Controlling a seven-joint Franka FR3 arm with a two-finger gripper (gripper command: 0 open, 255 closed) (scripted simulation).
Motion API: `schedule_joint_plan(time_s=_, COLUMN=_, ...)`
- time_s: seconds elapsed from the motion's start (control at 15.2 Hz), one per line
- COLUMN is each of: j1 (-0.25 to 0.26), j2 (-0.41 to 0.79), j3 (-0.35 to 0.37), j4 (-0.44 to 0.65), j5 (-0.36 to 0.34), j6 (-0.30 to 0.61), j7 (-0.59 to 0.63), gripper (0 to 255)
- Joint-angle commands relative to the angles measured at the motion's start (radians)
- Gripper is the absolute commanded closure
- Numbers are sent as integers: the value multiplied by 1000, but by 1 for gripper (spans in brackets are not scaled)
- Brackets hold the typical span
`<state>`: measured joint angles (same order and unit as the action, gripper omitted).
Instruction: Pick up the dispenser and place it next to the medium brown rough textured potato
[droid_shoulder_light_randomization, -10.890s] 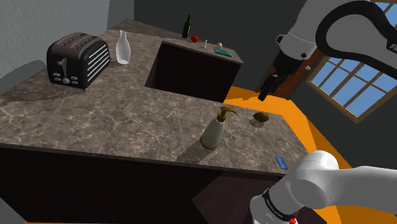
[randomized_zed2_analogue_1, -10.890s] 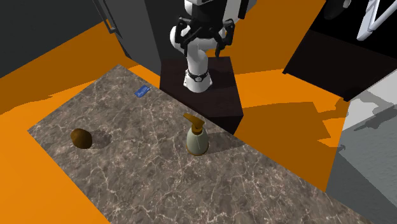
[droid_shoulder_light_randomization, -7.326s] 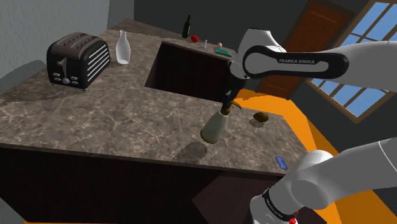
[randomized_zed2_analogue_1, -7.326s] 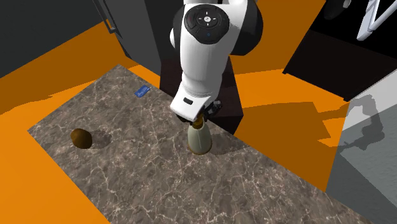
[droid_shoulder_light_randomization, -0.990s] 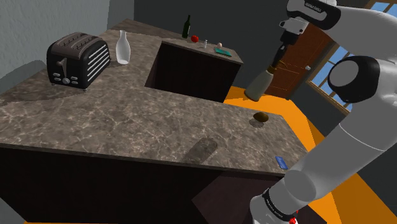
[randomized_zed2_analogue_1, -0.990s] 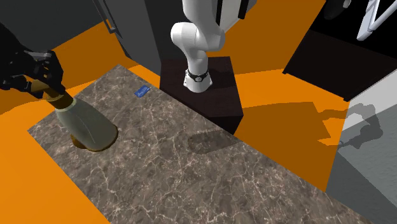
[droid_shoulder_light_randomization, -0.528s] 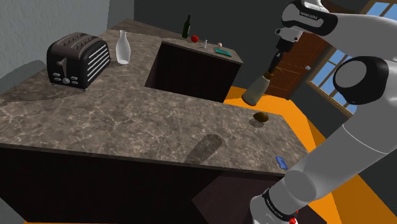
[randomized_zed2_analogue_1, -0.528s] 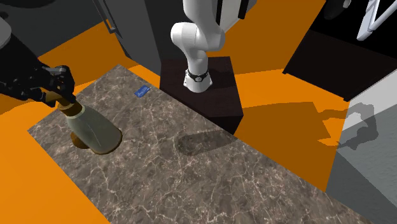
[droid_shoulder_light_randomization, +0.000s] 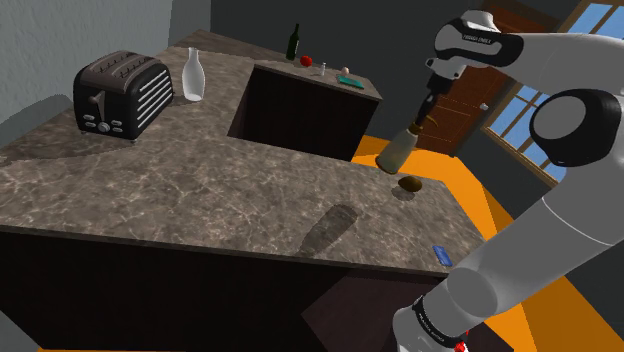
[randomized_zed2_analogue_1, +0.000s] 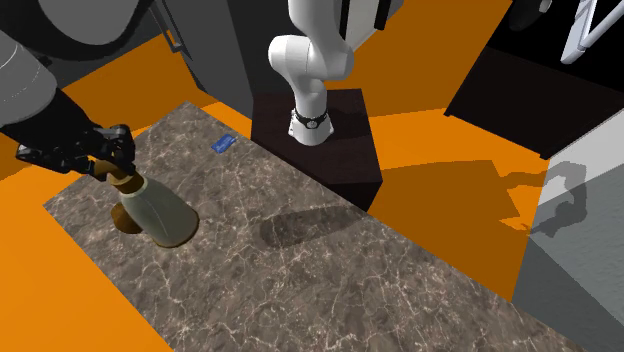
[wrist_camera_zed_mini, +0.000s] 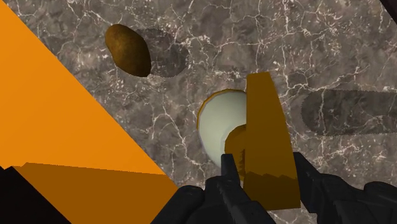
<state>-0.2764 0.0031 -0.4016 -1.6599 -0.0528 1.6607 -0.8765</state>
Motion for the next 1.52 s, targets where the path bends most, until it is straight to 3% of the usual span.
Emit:
schedule_joint_plan(time_s=0.0, j1=1, j2=-5, j3=1, j4=-34, j5=-2, j6=31, j7=3, gripper=255)
schedule_joint_plan(time_s=1.45, j1=-2, j2=18, j3=-2, j4=-306, j5=3, j6=324, j7=10, gripper=255)
